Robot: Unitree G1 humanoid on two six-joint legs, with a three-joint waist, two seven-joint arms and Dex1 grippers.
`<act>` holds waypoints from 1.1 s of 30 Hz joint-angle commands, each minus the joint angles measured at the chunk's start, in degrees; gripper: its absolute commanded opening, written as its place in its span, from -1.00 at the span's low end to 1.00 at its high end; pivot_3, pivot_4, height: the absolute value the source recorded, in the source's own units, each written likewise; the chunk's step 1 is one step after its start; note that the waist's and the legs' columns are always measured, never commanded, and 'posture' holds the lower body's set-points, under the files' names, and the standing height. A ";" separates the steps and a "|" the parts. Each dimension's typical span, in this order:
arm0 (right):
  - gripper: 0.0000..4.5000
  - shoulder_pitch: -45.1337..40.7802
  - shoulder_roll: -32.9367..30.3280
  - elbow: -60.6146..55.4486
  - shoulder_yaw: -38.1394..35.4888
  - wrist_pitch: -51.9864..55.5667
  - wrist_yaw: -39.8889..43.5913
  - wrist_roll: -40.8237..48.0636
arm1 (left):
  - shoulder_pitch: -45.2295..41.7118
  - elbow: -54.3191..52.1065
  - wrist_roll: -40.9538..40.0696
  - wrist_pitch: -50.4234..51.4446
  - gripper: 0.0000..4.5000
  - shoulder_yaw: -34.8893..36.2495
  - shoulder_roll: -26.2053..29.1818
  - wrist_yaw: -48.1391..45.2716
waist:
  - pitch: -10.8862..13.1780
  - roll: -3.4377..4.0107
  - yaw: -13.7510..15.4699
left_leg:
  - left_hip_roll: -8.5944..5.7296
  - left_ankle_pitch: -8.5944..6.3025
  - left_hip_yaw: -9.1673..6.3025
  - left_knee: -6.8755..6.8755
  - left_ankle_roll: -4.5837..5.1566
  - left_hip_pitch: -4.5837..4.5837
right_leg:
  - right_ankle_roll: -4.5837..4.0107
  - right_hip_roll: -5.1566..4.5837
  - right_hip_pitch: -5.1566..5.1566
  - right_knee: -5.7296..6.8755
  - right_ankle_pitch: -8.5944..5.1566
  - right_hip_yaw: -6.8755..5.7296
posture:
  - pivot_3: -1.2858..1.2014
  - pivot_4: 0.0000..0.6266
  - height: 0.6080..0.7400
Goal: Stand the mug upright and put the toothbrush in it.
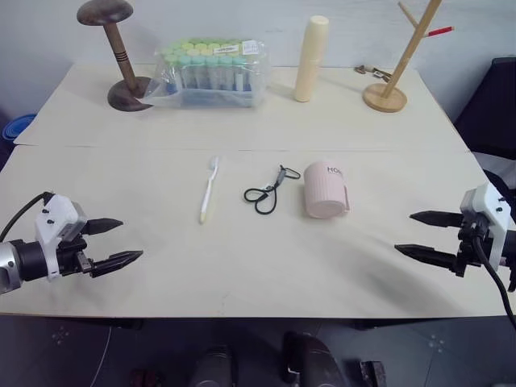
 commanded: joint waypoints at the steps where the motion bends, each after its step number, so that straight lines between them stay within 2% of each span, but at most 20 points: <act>1: 0.98 0.12 0.09 0.07 -2.81 -1.20 0.23 -0.08 | 0.12 -0.01 0.41 -1.61 1.00 0.45 -0.11 -0.45 | 0.00 0.00 0.00 | 0.00 0.00 0.00 0.00 0.00 0.00 | 0.00 0.01 0.00 0.00 0.00 0.00 | 0.03 -0.52 1.00; 30: 0.98 1.51 1.07 1.43 -3.42 -1.30 0.81 1.35 | -2.37 -0.25 -1.44 1.98 1.00 0.36 -1.40 2.04 | 0.00 0.00 0.03 | 0.00 0.01 0.03 0.04 -0.01 0.00 | 0.00 0.01 0.00 0.05 0.00 0.00 | 0.03 -0.52 1.00; 33: 0.98 1.91 1.31 0.41 -3.35 -1.70 0.42 1.00 | -5.57 -1.50 -3.30 4.73 1.00 -0.86 -1.93 3.69 | 0.00 0.00 0.19 | 0.00 0.01 0.06 0.06 -0.02 0.00 | 0.00 0.01 0.00 0.07 0.00 0.00 | 0.03 -0.52 1.00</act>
